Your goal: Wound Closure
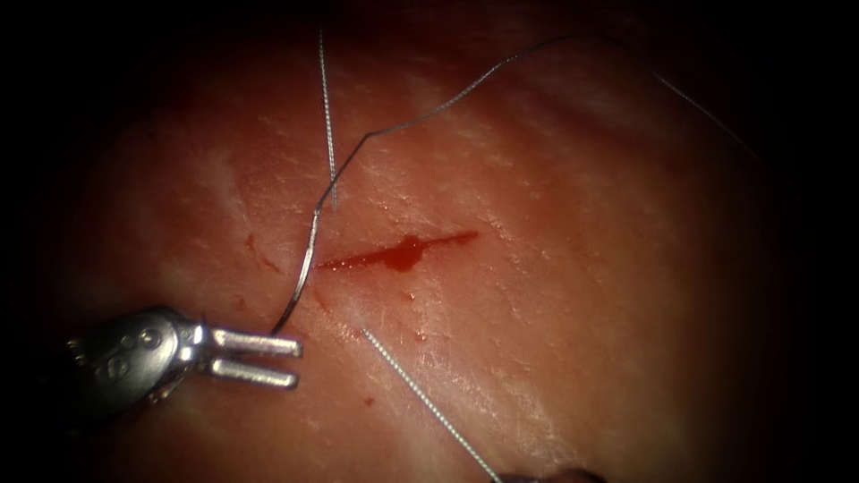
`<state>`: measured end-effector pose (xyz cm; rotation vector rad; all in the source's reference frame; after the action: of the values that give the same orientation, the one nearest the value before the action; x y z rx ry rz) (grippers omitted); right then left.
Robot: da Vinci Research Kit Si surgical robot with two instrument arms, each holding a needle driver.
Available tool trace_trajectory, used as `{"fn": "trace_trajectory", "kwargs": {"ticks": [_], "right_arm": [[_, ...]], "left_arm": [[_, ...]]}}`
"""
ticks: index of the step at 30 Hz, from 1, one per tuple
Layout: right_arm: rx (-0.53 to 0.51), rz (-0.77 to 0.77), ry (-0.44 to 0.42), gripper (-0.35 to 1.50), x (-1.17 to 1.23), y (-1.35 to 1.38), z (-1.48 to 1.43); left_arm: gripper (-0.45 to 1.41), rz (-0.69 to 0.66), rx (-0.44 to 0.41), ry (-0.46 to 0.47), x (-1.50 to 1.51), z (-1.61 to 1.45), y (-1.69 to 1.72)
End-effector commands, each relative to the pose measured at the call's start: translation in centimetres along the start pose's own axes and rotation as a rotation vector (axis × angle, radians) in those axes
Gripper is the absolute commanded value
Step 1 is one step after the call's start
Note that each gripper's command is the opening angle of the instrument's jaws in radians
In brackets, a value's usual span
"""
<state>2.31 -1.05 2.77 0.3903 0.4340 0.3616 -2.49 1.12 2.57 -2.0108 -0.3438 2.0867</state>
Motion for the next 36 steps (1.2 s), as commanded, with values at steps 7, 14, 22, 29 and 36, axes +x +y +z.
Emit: {"fn": "trace_trajectory", "kwargs": {"ticks": [7,14,22,29,36], "right_arm": [[-0.002,0.001,0.000,-0.35,-0.01,0.03,0.07],[0.014,0.016,-0.036,-0.35,-0.33,-0.01,0.05],[-0.130,0.044,0.097,1.48,-0.39,0.20,-0.21],[-0.211,0.102,0.338,1.46,0.00,0.62,-0.86],[-0.252,0.168,0.465,1.48,0.70,0.80,-1.03]], "left_arm": [[-0.45,0.000,0.001,0.001,-0.06,0.07,-0.03],[-0.45,0.000,0.001,0.001,-0.06,0.06,-0.03],[-0.45,0.000,0.001,0.001,-0.06,0.07,-0.03],[-0.45,0.000,0.000,0.001,-0.06,0.05,-0.03],[-0.45,0.000,0.002,0.001,-0.06,0.08,-0.03]]}}
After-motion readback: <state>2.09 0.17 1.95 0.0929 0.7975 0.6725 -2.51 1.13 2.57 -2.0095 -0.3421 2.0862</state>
